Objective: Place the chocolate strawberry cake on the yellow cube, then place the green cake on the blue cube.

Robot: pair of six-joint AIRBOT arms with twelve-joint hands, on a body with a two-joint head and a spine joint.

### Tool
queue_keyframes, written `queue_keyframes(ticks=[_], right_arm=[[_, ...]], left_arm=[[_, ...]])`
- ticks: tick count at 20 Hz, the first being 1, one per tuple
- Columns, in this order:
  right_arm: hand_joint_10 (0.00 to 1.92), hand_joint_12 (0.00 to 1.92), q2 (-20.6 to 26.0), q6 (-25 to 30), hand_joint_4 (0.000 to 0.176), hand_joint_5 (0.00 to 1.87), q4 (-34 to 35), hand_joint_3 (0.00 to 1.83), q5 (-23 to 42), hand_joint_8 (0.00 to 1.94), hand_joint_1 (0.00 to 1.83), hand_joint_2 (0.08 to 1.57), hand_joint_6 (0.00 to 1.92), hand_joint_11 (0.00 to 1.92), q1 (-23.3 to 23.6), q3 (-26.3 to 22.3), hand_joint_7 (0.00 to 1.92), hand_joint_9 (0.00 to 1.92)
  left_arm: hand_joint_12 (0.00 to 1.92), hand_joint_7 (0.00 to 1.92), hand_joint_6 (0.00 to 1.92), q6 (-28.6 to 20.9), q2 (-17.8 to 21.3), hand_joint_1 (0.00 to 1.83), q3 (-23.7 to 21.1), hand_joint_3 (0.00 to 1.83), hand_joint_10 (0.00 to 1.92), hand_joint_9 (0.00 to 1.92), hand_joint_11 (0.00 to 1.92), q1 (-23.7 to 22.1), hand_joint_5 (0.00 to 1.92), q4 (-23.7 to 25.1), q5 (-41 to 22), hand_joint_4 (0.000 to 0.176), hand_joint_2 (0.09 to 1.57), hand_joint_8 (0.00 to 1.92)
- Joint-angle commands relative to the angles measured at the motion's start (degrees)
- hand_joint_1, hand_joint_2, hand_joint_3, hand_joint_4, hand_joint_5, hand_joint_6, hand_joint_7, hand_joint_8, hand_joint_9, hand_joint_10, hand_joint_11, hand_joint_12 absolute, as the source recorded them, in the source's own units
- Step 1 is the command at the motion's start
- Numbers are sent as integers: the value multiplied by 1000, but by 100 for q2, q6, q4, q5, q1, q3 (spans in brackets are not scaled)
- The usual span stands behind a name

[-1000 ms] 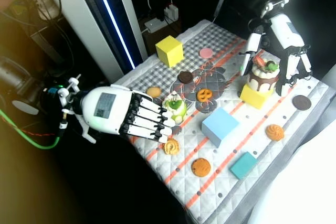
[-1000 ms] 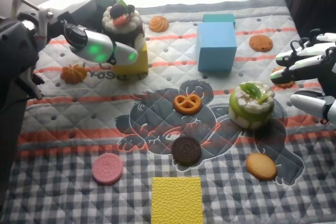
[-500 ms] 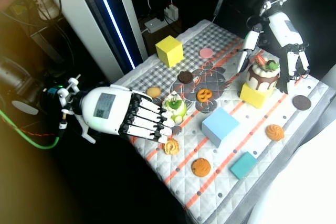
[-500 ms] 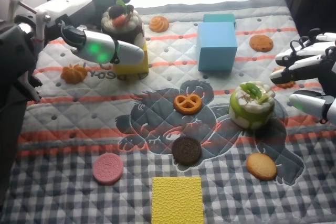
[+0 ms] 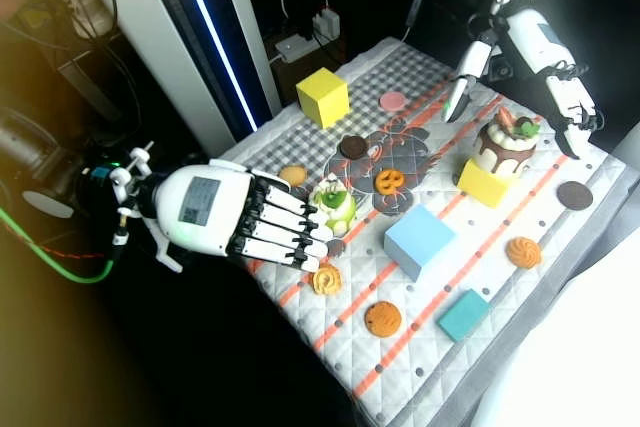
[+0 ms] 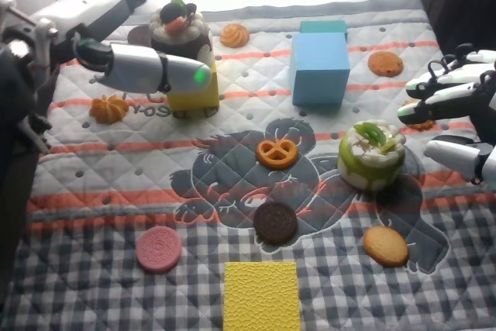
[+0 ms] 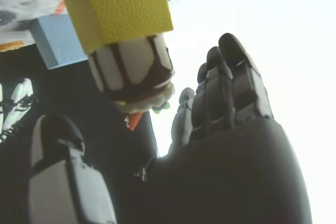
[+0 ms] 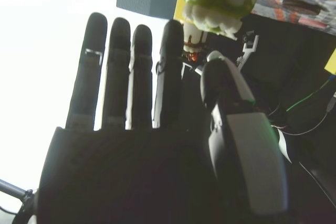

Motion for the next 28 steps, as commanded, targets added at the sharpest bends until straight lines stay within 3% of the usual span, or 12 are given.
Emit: queue_keyframes(ticks=[1,3,4,8,13,15,17,19,22,23,27,28], right_arm=[[2,588,2,20,0,755,83,0,700,0,414,1380,0,325,46,4,553,540],[4,593,2,20,0,706,78,0,791,1,404,1361,0,329,105,2,546,548],[0,523,2,21,0,676,63,0,839,1,409,1332,0,318,146,-4,535,517],[0,381,-2,46,0,472,-74,0,932,0,508,1194,0,257,319,-21,402,387],[0,987,-226,46,123,263,-271,1,635,5,572,1036,0,10,553,90,263,328],[14,1012,-391,46,131,281,-368,0,272,10,636,1032,7,33,715,220,287,362],[11,1000,-553,46,131,267,-532,0,-134,2,592,1038,0,134,889,357,295,402],[13,1028,-650,46,111,286,-598,0,-411,5,591,1055,1,133,985,463,359,459],[8,996,-735,46,160,285,-613,1,-681,3,730,1069,1,169,1045,579,397,493],[17,993,-752,46,152,322,-613,0,-741,13,779,1061,11,189,1046,603,435,526],[96,1167,-797,46,16,673,-612,0,-877,31,1072,1035,10,461,1076,674,795,896],[338,1377,-797,46,0,811,-613,16,-877,848,1287,1092,14,550,1086,676,918,1016]], left_arm=[[603,54,0,-23,163,602,-151,0,7,129,0,67,0,150,-988,175,782,1],[183,7,0,-282,512,623,-650,2,1,16,0,443,0,370,-1655,174,785,0],[122,12,4,-493,694,638,-899,0,0,2,0,684,11,483,-2040,129,775,4],[0,0,0,-1553,1231,679,-1555,0,0,0,0,1458,0,882,-3186,166,756,0],[0,0,0,-1688,1666,981,-2247,0,0,0,0,2302,0,1047,-4039,176,773,0],[0,17,0,-1689,1744,917,-2477,0,0,0,0,2618,0,1078,-4268,176,766,6],[0,1,0,-1823,1762,917,-2607,0,0,0,0,2886,0,1076,-4528,127,756,0],[0,0,0,-2247,1759,863,-2609,0,0,0,0,3074,0,1077,-4691,141,765,0],[0,0,0,-2455,1746,836,-2604,2,0,0,0,3194,0,1061,-4760,155,780,0],[0,0,0,-2464,1740,845,-2604,5,0,0,0,3202,0,1059,-4760,149,788,0],[0,3,0,-2489,1711,851,-2603,4,0,0,0,3205,0,1066,-4777,153,786,1],[0,8,0,-2489,1709,828,-2601,5,0,0,0,3208,0,1062,-4778,145,789,3]])
